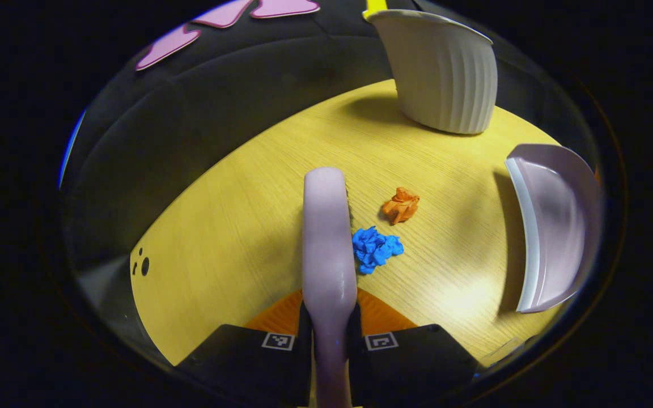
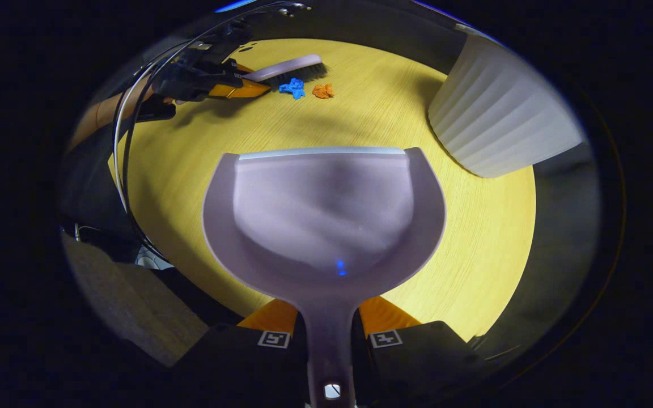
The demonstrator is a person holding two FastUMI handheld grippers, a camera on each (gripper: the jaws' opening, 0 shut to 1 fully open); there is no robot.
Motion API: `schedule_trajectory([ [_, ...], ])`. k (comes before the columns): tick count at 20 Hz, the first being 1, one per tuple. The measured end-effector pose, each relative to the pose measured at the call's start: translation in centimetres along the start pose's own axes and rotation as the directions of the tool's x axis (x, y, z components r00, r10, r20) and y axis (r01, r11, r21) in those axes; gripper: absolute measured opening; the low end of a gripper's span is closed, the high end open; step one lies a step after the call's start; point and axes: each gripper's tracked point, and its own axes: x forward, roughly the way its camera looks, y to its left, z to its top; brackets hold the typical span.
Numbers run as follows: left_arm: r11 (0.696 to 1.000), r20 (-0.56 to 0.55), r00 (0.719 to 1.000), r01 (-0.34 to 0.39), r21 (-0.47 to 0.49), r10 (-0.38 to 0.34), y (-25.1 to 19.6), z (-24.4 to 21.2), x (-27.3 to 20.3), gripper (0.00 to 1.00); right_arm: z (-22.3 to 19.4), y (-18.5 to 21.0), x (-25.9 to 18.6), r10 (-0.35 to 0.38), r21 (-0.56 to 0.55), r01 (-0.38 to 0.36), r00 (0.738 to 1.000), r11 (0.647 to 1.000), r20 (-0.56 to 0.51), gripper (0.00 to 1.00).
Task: Pick up the small broom and dustpan from the desktop, sweep the trash into the dustpan with the broom, and then empty the trash into the garbage bin.
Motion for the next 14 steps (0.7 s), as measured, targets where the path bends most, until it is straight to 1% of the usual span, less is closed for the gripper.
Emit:
schedule_trajectory([
  [3,0.992,0.011,0.996,0.092,0.085,-0.093,-2.3,0.9,0.1,0.3,0.0,-0.5,0.1,-0.002,-0.026,0.002,1.0,1.0,-0.003,0.4],
  [4,0.986,0.014,0.992,0.126,0.107,-0.128,-3.3,1.2,0.1,0.31,0.2,-0.5,0.0,-0.002,-0.035,0.002,1.0,0.999,-0.006,0.36],
  [5,0.979,0.013,0.986,0.164,0.124,-0.167,-4.6,1.4,-0.2,0.31,0.2,-0.7,-0.1,-0.004,-0.045,0.003,1.0,0.999,-0.005,0.36],
  [7,0.959,0.006,0.972,0.232,0.162,-0.236,-6.9,1.4,-0.9,0.31,0.2,-1.0,0.1,-0.007,-0.075,0.007,1.0,0.997,0.003,0.36],
  [8,0.947,0.0,0.963,0.265,0.181,-0.269,-8.2,1.6,-1.4,0.35,0.0,-1.2,0.2,-0.009,-0.092,0.009,1.0,0.996,0.006,0.31],
  [9,0.935,-0.01,0.954,0.297,0.196,-0.3,-9.2,2.2,-1.9,0.31,-0.2,-1.2,0.2,-0.005,-0.105,0.005,1.0,0.994,0.002,0.36],
  [10,0.921,-0.019,0.942,0.332,0.205,-0.335,-10.1,2.7,-2.5,0.31,-0.3,-1.3,0.3,0.003,-0.104,-0.003,1.0,0.995,0.006,0.36],
  [11,0.908,-0.037,0.926,0.374,0.189,-0.375,-11.2,2.7,-3.0,0.31,-0.3,-1.3,0.4,0.013,-0.093,-0.011,1.0,0.996,0.02,0.36],
  [12,0.895,-0.036,0.909,0.414,0.163,-0.414,-11.2,3.4,-4.2,0.31,-0.6,-1.4,0.5,0.014,-0.081,-0.013,1.0,0.997,0.007,0.4],
  [13,0.882,-0.041,0.893,0.45,0.141,-0.449,-11.3,3.8,-5.1,0.3,-1.0,-1.5,0.6,0.02,-0.073,-0.02,1.0,0.997,0.003,0.36],
  [14,0.871,-0.046,0.879,0.477,0.118,-0.475,-11.3,4.2,-6.0,0.31,-1.3,-1.6,0.8,0.026,-0.057,-0.026,1.0,0.998,0.005,0.36],
])
